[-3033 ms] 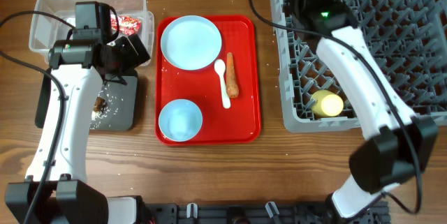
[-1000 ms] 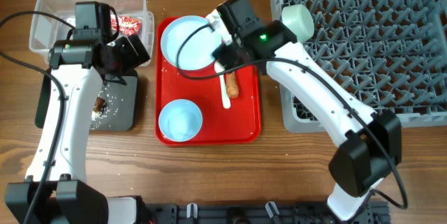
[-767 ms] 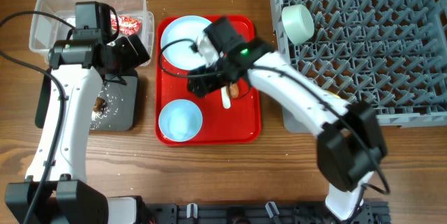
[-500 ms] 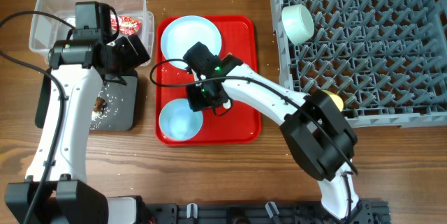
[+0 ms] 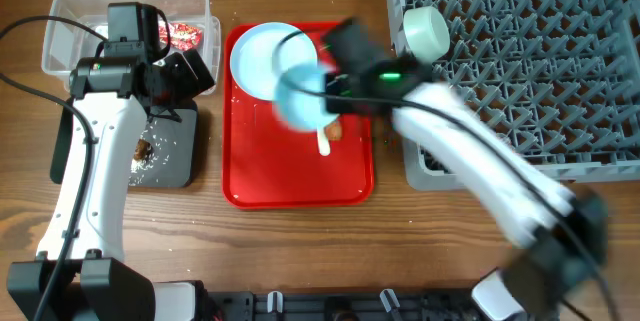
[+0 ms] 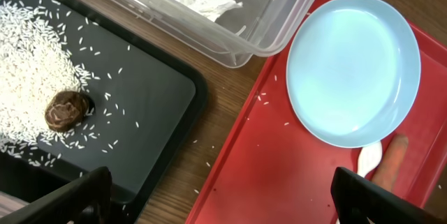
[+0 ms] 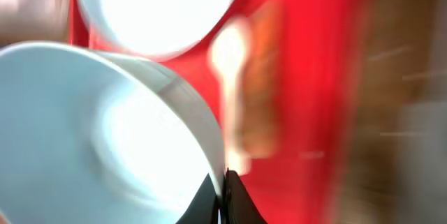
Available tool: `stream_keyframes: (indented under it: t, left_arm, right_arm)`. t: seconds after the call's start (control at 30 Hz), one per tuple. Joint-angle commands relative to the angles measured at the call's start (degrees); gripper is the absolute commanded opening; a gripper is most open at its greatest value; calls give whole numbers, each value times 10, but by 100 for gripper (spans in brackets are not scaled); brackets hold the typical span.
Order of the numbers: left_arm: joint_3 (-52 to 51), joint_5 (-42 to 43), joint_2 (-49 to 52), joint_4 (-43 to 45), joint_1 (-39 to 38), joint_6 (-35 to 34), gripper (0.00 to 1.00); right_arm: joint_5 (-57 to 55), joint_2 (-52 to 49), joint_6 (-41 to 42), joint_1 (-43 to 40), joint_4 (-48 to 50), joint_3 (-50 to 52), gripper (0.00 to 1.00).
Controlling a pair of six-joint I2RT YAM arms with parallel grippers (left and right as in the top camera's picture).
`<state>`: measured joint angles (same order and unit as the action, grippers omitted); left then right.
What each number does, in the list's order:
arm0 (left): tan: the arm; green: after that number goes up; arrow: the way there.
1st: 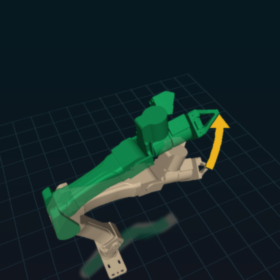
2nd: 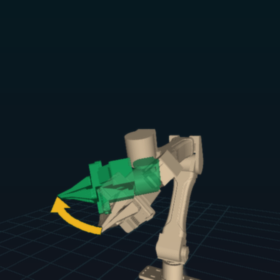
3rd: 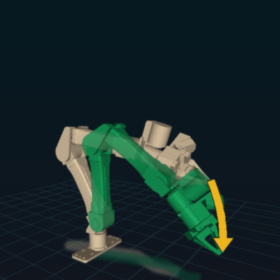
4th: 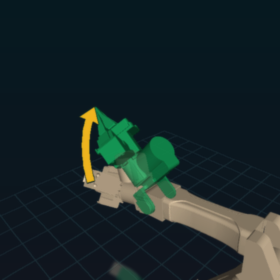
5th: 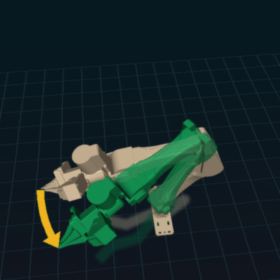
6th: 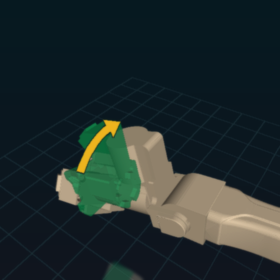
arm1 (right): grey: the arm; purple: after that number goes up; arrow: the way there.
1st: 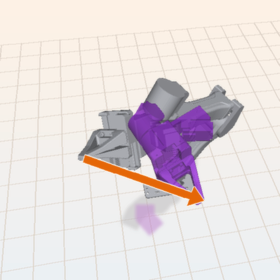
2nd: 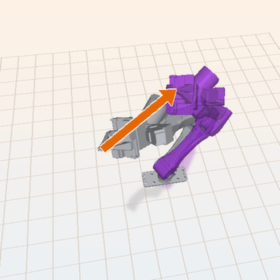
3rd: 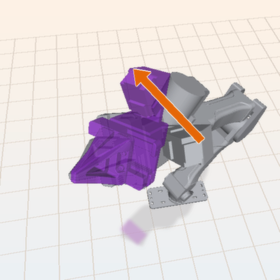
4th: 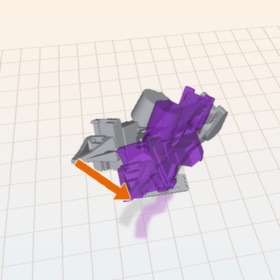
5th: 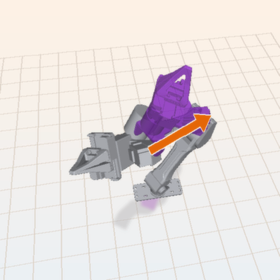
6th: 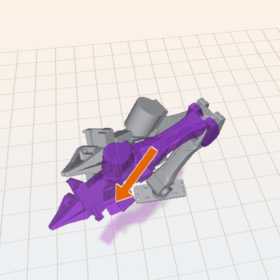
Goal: Sort waste into correct bins and load items into the dishwasher rack
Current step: 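Place the blue bowl into the dish rack and withdraw right gripper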
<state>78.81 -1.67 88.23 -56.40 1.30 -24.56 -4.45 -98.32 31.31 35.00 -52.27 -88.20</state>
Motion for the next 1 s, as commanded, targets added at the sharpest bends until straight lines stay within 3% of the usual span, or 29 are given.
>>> stream_keyframes:
  t: [0.0,0.1,0.27,0.37,0.63,0.97]
  left_arm:
    - [-2,-3,-2,2,5,-3,100]
    - [-2,-3,-2,2,5,-3,100]
    - [-2,-3,-2,2,5,-3,100]
    - [-2,-3,-2,2,5,-3,100]
    - [-2,-3,-2,2,5,-3,100]
    - [-2,-3,-2,2,5,-3,100]
  right_arm:
    - [-279,105,-28,-42,-68,-2,4]
    - [-478,133,-22,-69,-154,-2,4]
    - [-584,99,-6,-93,-217,-2,4]
    - [-644,45,-65,-96,-220,-2,4]
    - [-694,-86,-149,-96,-180,-2,4]
    - [-713,-137,-146,-102,-118,-2,4]
